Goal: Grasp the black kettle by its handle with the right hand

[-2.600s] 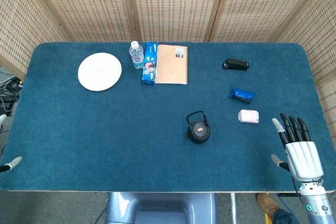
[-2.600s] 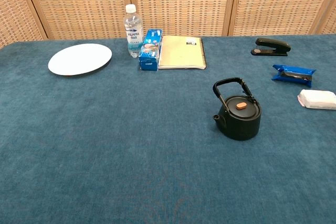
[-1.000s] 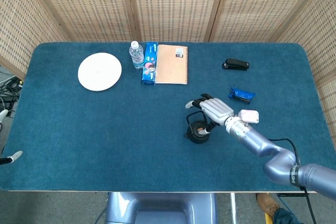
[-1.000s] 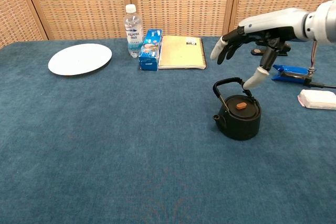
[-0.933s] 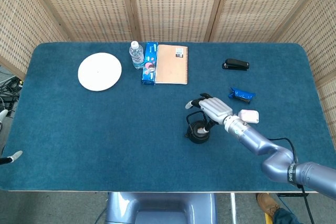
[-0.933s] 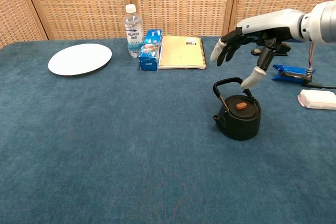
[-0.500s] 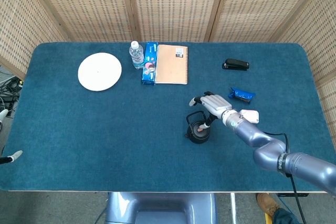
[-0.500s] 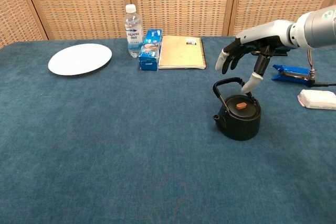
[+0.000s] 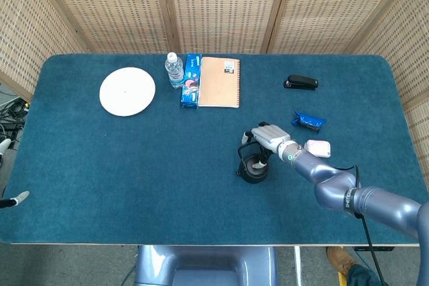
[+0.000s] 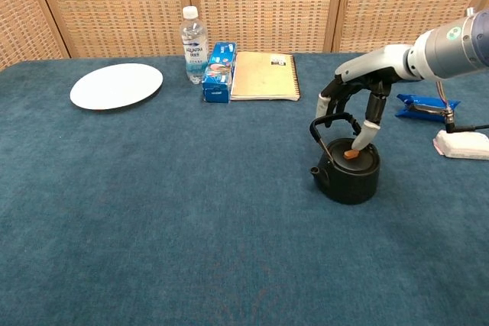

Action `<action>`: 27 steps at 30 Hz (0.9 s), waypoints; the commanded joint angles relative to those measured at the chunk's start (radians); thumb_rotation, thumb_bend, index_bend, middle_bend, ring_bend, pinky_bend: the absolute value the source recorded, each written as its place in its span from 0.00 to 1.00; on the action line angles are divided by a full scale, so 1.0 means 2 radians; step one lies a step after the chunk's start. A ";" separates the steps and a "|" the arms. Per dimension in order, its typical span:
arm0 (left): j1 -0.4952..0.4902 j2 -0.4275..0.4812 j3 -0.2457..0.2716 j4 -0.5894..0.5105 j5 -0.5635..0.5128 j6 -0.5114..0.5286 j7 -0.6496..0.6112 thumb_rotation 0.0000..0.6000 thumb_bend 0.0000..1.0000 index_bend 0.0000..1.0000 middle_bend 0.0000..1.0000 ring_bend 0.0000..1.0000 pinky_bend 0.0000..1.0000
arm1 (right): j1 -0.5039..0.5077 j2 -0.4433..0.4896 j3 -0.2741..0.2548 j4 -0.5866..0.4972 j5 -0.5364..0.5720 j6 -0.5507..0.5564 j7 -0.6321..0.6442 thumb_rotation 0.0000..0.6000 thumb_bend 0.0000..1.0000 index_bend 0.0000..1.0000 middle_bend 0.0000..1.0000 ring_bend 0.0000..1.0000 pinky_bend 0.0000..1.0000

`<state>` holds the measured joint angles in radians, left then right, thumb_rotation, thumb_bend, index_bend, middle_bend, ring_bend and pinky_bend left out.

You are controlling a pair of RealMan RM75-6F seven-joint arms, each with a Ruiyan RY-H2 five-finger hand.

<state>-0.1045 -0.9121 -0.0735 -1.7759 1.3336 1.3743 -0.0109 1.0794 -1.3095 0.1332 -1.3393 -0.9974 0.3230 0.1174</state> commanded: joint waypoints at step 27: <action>0.005 0.005 0.004 -0.002 0.014 0.010 -0.013 1.00 0.00 0.00 0.00 0.00 0.00 | -0.017 0.084 -0.045 -0.142 0.010 0.082 -0.052 1.00 0.00 0.51 0.52 0.40 0.00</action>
<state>-0.0959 -0.9032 -0.0662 -1.7802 1.3607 1.3935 -0.0354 1.0654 -1.1579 0.0486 -1.5992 -0.9543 0.4694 0.0121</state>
